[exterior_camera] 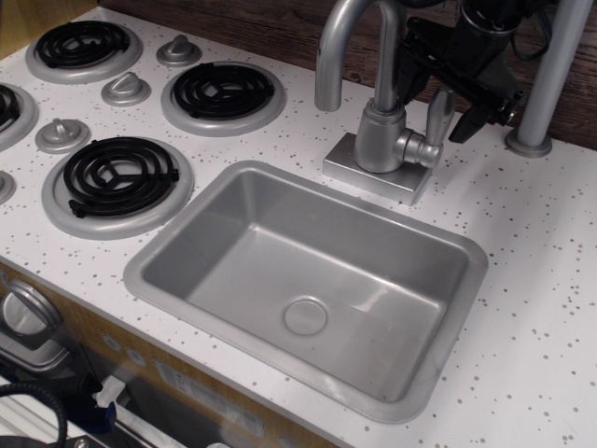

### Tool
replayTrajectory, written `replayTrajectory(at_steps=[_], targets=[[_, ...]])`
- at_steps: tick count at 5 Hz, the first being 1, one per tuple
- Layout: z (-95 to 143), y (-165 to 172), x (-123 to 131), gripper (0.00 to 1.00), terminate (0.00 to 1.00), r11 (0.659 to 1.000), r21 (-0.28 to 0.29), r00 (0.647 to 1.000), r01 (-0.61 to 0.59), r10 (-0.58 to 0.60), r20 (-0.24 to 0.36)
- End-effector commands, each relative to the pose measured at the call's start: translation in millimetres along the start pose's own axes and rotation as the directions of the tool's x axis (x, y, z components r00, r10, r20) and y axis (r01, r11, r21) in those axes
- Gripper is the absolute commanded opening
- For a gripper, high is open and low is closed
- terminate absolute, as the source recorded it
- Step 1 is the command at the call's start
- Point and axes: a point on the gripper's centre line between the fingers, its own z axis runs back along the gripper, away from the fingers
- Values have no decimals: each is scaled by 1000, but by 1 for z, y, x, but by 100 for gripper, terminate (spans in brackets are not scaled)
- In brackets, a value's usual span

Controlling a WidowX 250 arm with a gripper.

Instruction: Lever vertical to front

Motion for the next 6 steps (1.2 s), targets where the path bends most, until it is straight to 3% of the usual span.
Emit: replayTrajectory(at_steps=[1,4,6], targets=[[16,10,11,0,0,1000,11,999,-29,29,43],[10,-8,-15,0,0,995,-30,995,-100,100,-19],[-8,-11,-30,0,0,986,-137,984,-89,66,-164]])
